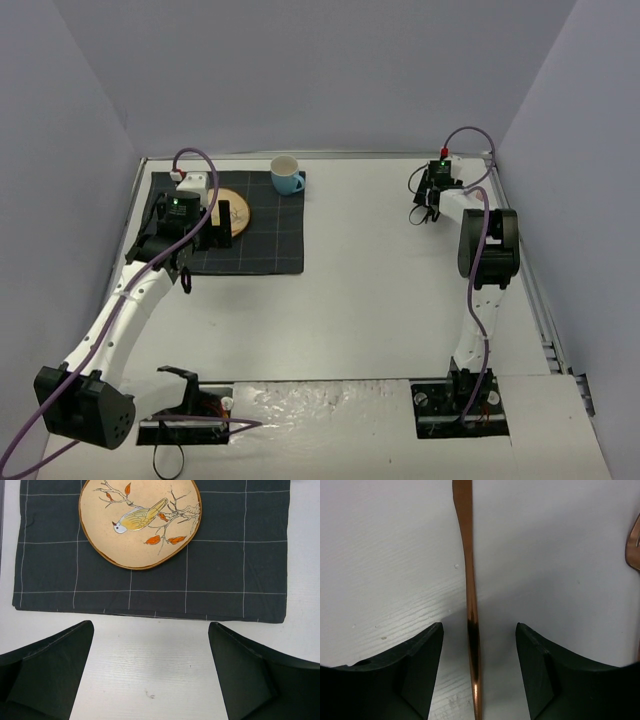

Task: Set the dinner table for one person

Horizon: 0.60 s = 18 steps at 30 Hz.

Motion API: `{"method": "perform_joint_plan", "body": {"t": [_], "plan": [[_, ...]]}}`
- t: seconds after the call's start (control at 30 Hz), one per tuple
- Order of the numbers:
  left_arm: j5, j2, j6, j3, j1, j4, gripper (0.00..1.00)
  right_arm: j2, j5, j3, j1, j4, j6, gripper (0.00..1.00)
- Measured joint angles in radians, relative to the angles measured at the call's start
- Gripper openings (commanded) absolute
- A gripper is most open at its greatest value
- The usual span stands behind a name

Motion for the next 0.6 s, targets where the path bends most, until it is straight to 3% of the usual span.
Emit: {"method": "perform_joint_plan", "body": {"t": [0.23, 0.33, 0.47, 0.6], "plan": [[-0.011, 0.0, 0.007, 0.0, 0.0, 0.002, 0.97, 0.005, 0.005, 0.006, 0.0, -0.001, -0.004, 0.34], [-0.021, 0.0, 0.012, 0.0, 0.0, 0.002, 0.97, 0.005, 0.006, 0.006, 0.0, -0.002, -0.005, 0.22], [-0.032, 0.0, 0.013, 0.0, 0.0, 0.002, 0.97, 0.005, 0.005, 0.006, 0.0, -0.003, -0.005, 0.0], [-0.043, 0.0, 0.016, 0.0, 0.0, 0.002, 0.97, 0.005, 0.006, 0.005, 0.0, -0.003, -0.009, 0.0]]}}
